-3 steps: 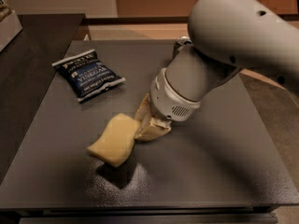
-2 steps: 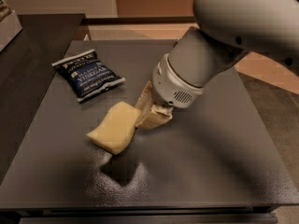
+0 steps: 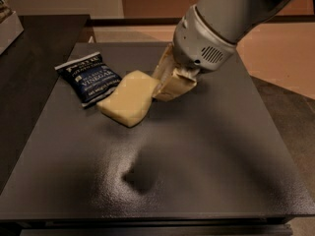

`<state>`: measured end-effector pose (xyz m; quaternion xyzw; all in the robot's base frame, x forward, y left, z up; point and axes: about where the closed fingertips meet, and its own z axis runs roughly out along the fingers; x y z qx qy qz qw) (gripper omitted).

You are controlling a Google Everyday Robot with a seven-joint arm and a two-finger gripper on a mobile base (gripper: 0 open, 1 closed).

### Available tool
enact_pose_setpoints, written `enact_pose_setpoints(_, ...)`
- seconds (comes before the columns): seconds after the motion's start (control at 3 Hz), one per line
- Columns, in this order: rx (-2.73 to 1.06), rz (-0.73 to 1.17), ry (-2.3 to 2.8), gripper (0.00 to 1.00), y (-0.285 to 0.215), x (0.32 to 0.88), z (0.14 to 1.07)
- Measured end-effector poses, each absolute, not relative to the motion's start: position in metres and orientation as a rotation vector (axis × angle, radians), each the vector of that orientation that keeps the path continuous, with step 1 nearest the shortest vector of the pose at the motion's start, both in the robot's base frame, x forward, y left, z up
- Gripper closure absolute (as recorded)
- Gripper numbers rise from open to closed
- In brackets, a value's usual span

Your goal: Pick sponge

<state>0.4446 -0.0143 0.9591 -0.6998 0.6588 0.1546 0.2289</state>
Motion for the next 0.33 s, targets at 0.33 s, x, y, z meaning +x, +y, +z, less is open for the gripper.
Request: enact_pose_setpoints(0.33,-1.926,0.424,1.812,1.0,-0.0145,0.4446,0.9605)
